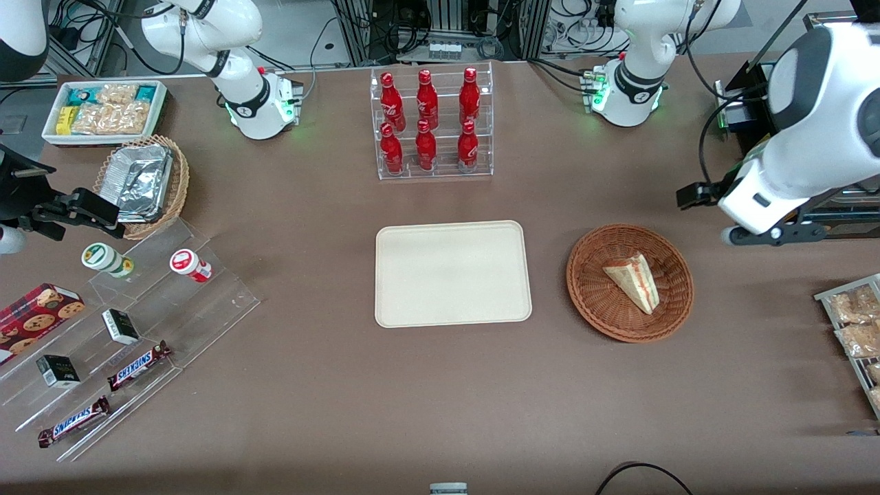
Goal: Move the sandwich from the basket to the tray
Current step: 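Move the left gripper over the wrapped sandwich in the wicker basket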
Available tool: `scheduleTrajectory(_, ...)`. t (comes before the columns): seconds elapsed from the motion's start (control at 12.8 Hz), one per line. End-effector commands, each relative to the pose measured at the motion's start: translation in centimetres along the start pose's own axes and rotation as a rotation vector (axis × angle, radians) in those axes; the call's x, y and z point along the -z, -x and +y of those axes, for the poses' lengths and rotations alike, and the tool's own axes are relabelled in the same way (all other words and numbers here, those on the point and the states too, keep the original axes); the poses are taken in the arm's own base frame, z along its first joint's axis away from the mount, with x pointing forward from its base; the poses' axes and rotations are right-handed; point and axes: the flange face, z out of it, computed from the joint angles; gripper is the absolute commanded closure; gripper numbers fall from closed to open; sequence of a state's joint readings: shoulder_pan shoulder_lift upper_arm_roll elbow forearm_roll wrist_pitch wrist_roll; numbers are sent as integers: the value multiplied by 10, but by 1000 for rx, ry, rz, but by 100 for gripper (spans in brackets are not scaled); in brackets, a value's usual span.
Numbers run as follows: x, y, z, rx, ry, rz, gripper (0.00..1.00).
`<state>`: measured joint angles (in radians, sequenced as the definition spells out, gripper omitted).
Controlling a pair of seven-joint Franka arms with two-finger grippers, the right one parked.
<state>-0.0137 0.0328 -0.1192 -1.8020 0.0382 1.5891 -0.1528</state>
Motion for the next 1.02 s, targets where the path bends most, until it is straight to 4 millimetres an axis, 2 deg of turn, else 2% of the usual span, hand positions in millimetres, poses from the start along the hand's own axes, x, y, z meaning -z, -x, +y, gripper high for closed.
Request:
scheduleTrajectory(0.0, -41, 10, 2, -5, 14, 33, 0)
scheduleTrajectory(0.31, -115, 7, 5, 5, 30, 119, 0)
scheduleTrajectory(0.39, -129, 6, 6, 35, 37, 144, 0)
scheduleTrajectory(0.78, -159, -11, 17, 312, 78, 179, 0)
scheduleTrajectory(0.94, -168, -17, 30, 426, 100, 193, 0)
